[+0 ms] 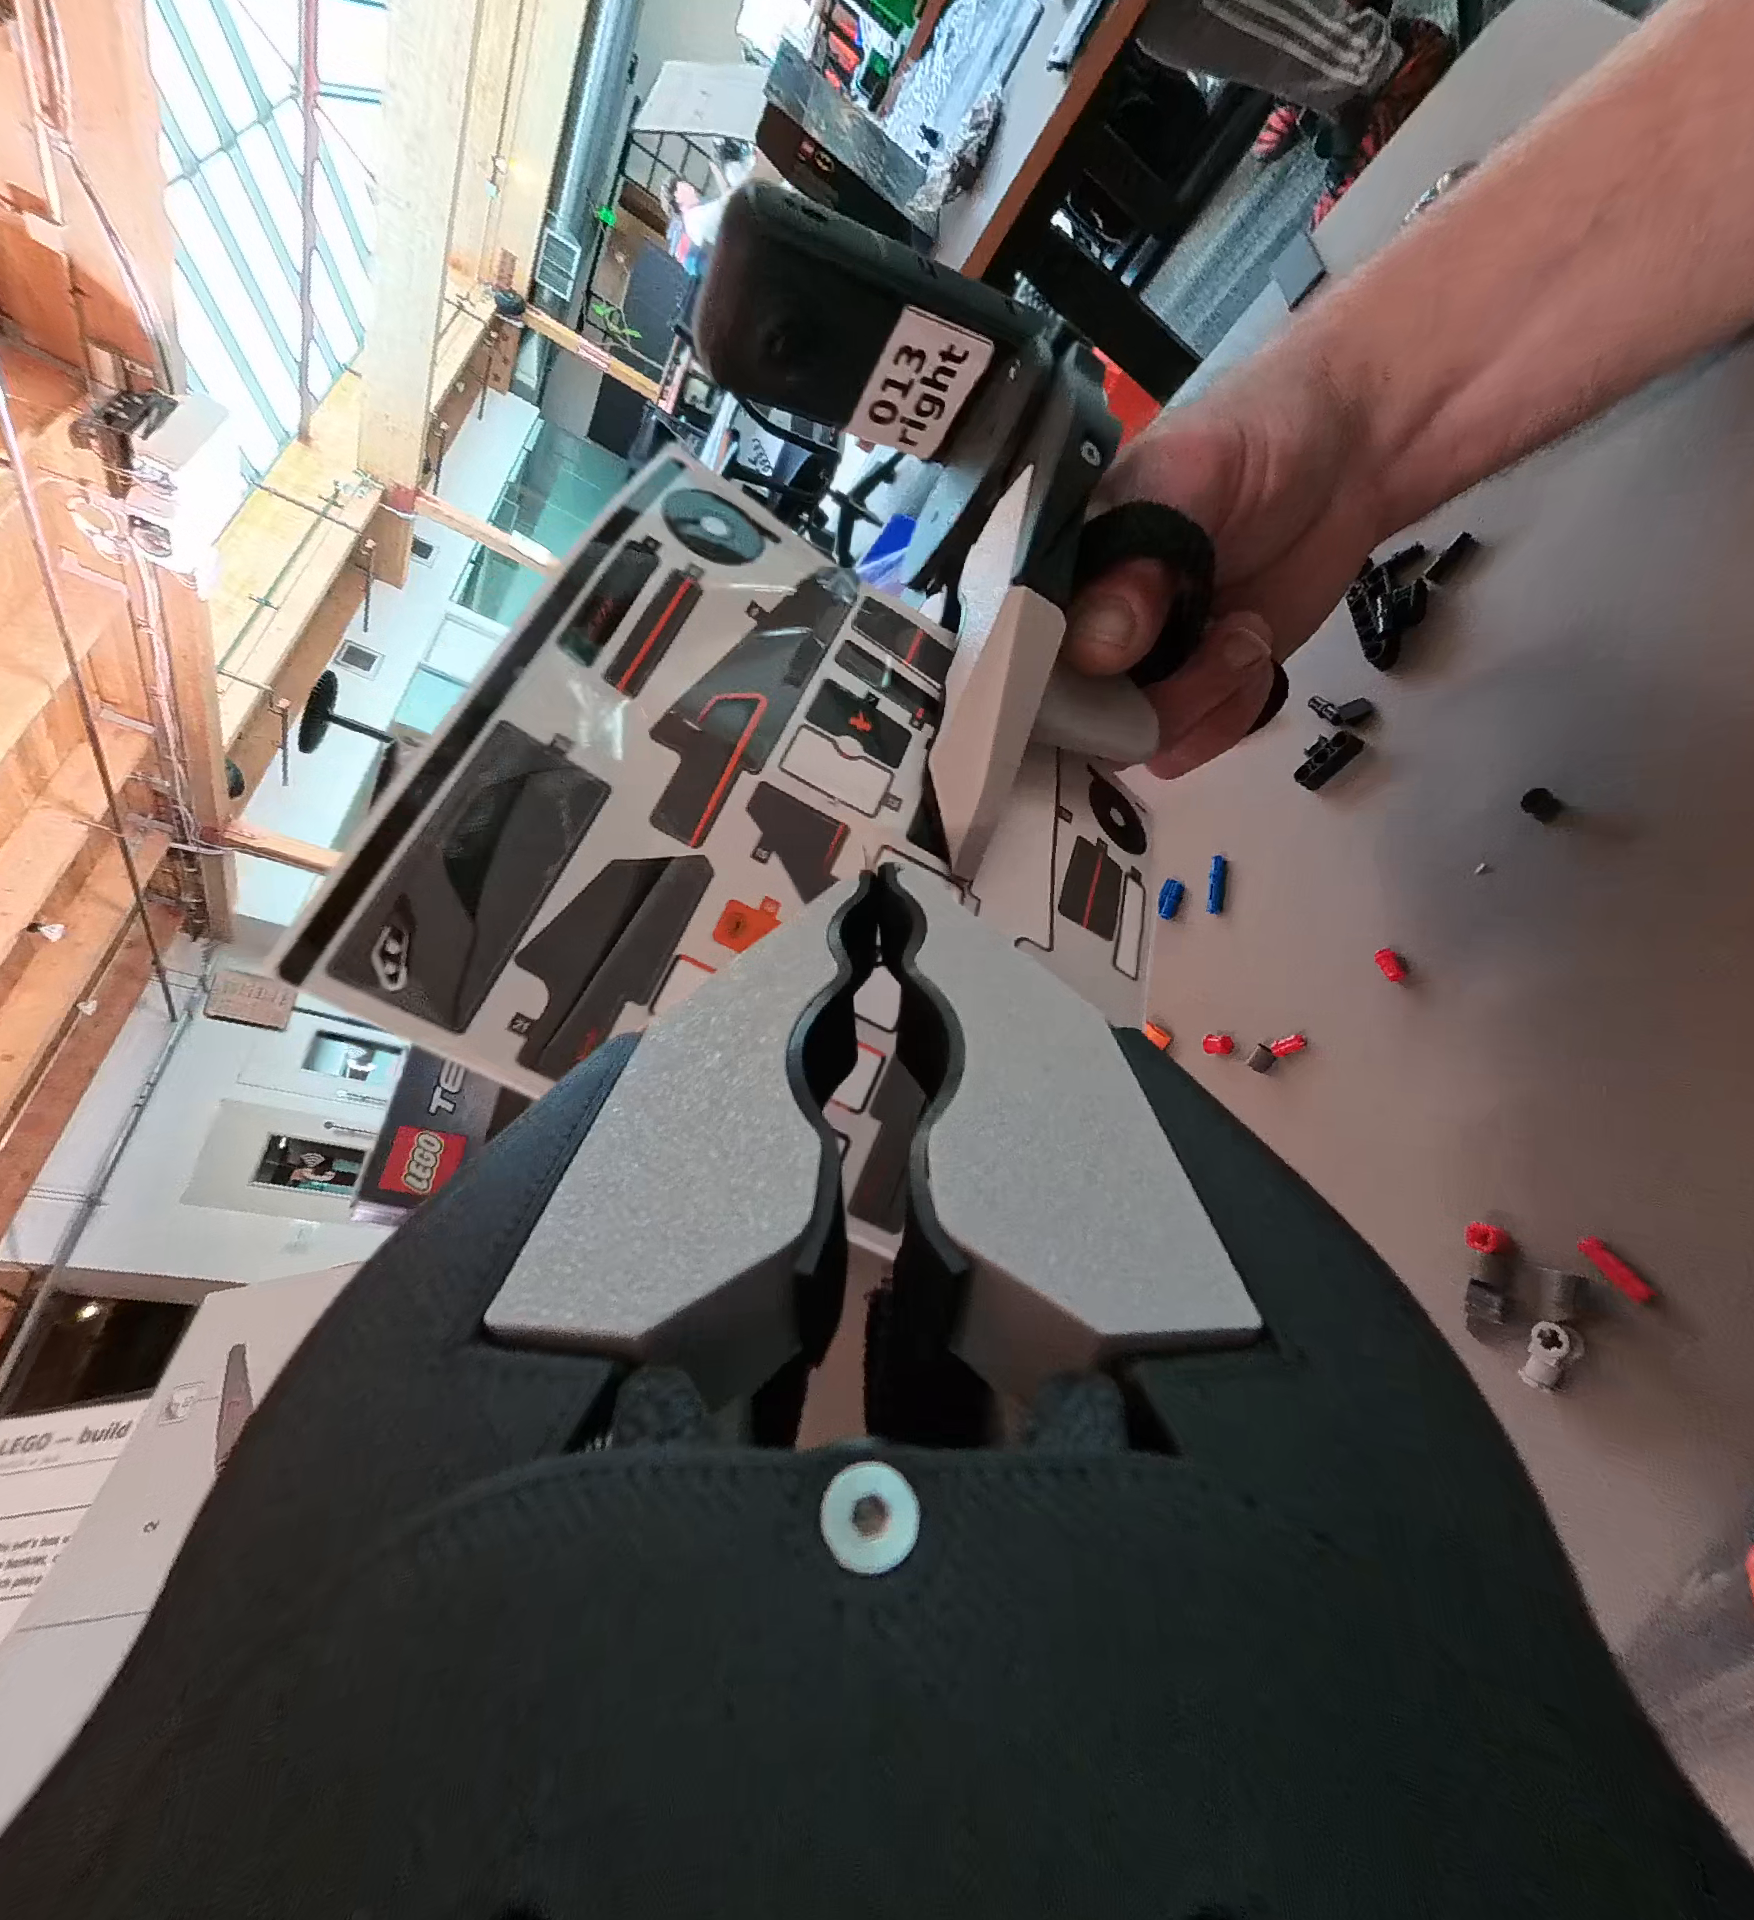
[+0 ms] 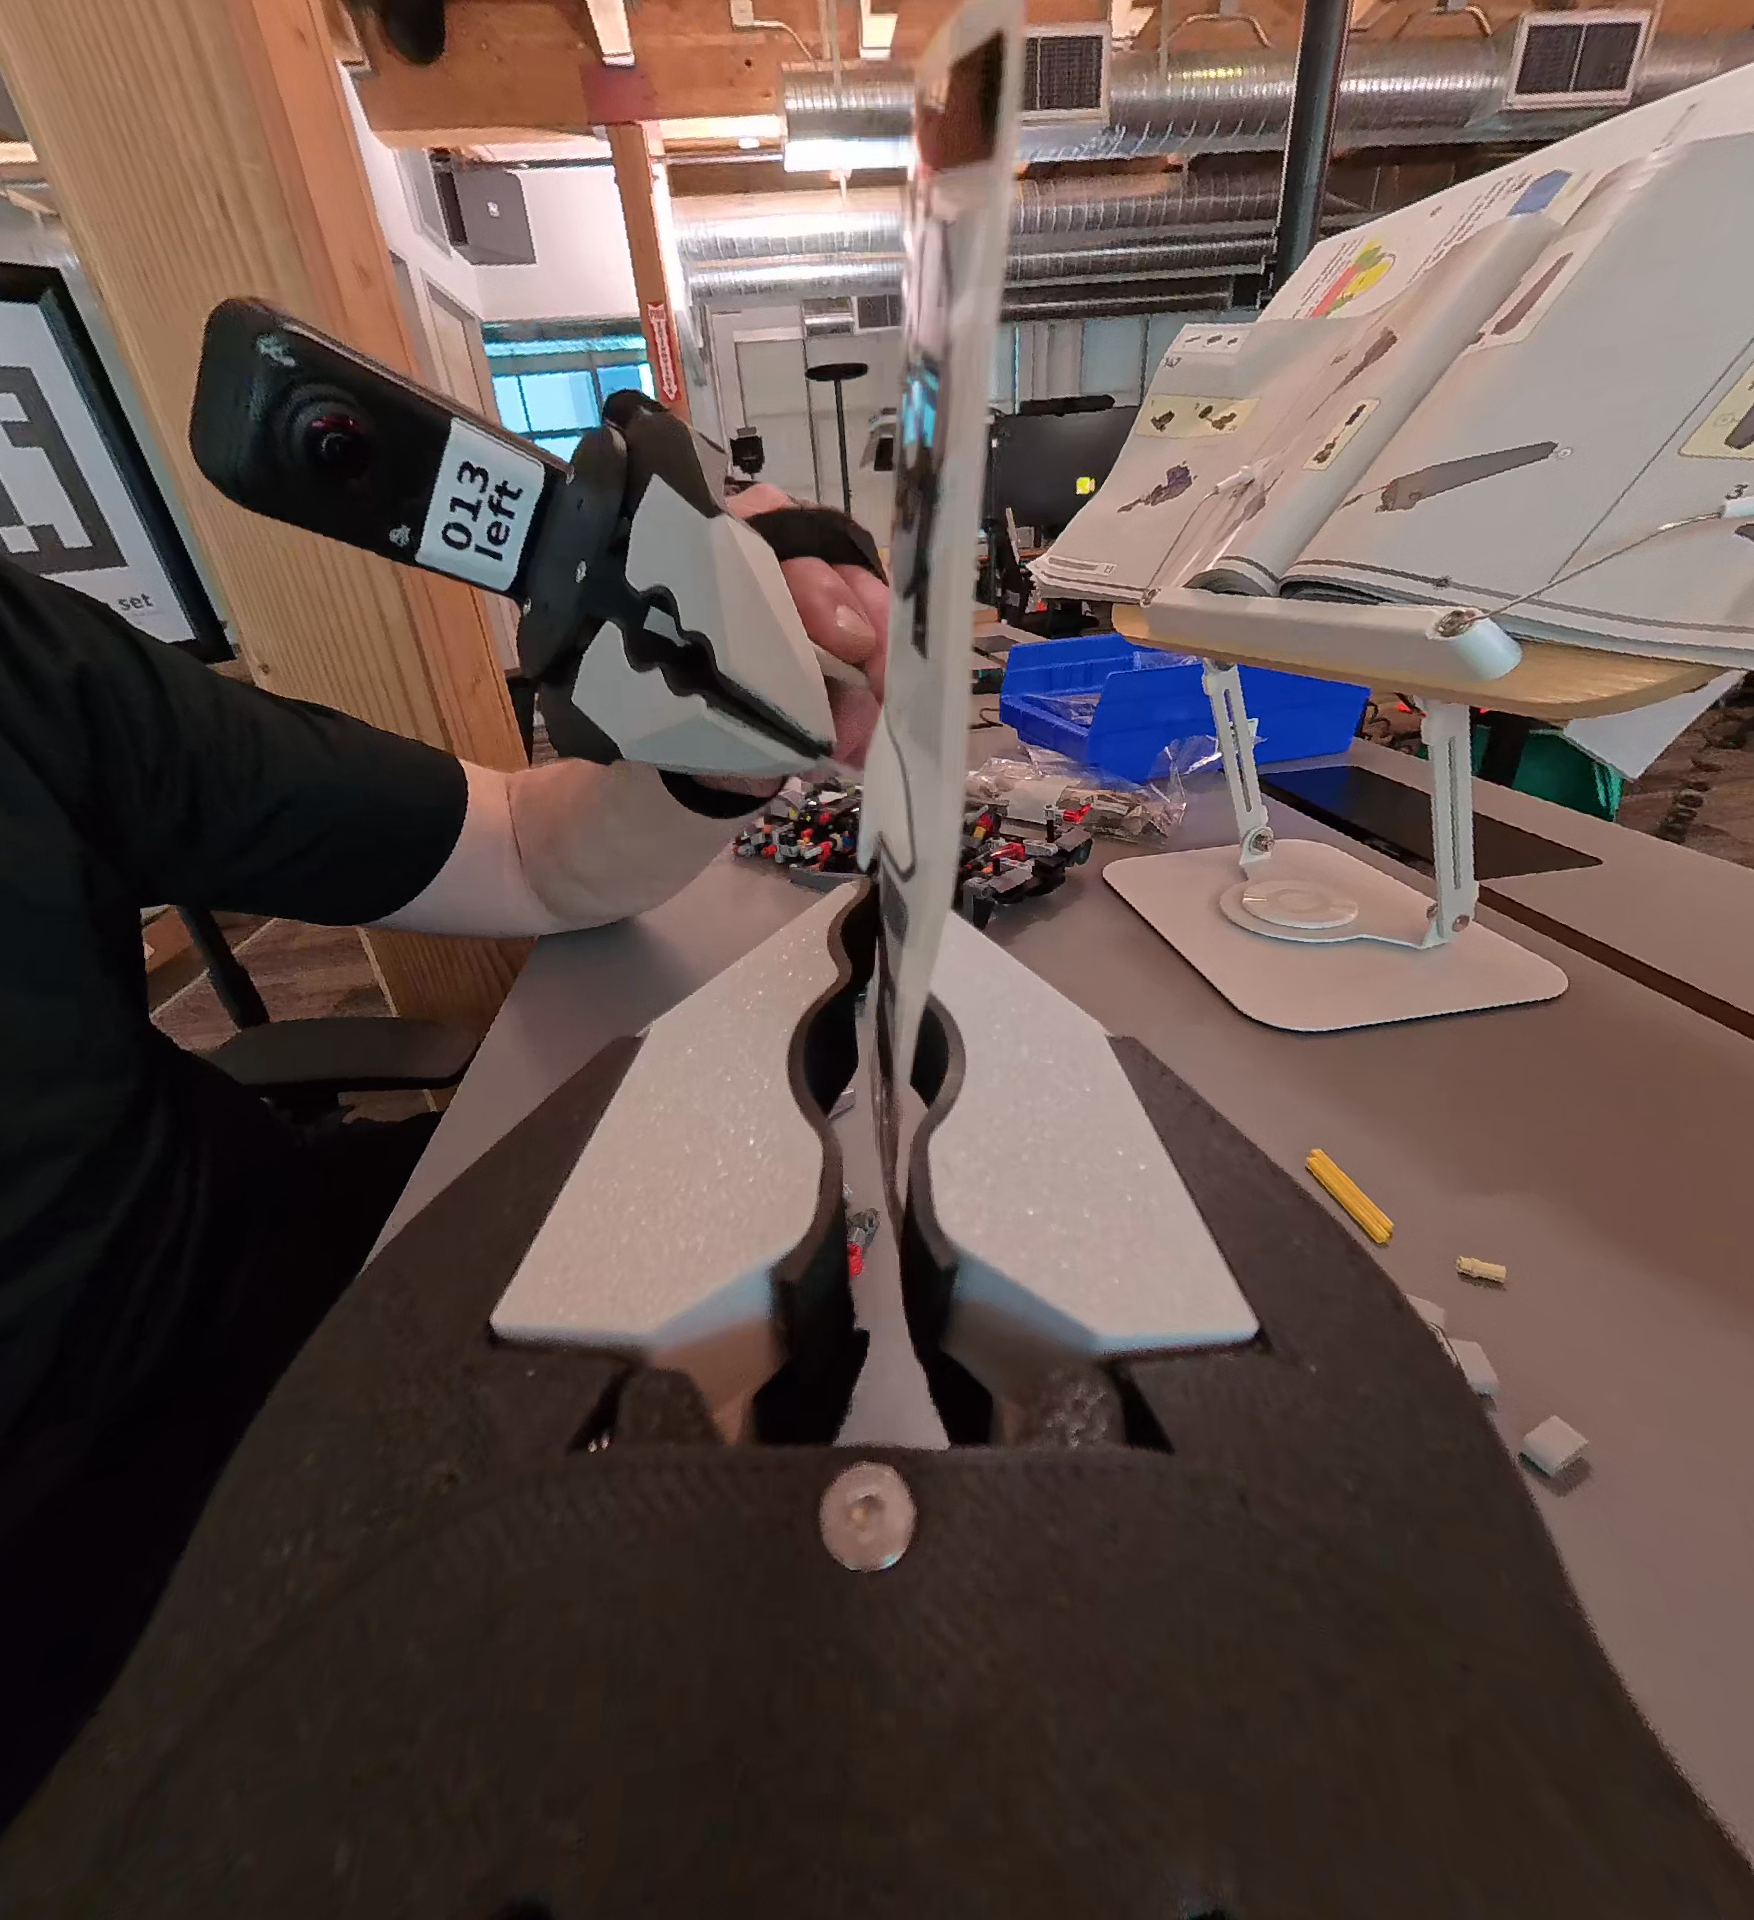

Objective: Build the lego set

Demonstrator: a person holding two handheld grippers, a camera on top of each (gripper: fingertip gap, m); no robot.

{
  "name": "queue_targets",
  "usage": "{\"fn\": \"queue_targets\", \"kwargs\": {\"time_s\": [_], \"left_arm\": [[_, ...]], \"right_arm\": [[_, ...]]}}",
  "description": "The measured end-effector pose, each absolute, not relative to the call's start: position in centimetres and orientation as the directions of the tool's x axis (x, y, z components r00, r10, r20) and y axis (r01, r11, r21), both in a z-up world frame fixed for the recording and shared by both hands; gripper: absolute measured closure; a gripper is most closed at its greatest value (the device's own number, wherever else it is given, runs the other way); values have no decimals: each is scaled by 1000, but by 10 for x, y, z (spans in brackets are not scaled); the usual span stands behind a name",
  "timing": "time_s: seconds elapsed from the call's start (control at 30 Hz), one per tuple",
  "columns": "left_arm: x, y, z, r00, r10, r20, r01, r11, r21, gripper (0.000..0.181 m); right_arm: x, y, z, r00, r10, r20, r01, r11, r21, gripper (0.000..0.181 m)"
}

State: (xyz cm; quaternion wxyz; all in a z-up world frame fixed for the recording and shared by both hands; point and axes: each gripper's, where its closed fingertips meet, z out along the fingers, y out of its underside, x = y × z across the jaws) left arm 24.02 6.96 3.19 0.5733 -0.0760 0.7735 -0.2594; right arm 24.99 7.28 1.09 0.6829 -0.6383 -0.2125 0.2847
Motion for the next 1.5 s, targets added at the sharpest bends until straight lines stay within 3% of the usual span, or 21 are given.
{"fn": "queue_targets", "kwargs": {"time_s": [0.33,0.53,0.8,1.17,1.5], "left_arm": [[232,80,52,-310,-438,-844,184,843,-505,181],[229,81,57,-303,-434,-849,182,848,-498,181],[231,81,54,-282,-394,-875,174,875,-451,181],[231,89,61,-254,-389,-886,162,886,-435,181],[225,96,74,-223,-388,-895,162,890,-426,181]], "right_arm": [[271,94,-18,810,548,-208,-155,-142,-978,181],[304,117,-57,950,289,-116,-30,-287,-957,121],[357,115,-52,995,-9,102,95,-284,-954,83],[378,110,-50,950,-140,280,224,-322,-920,88],[381,109,-43,935,-169,313,257,-289,-922,95]]}}
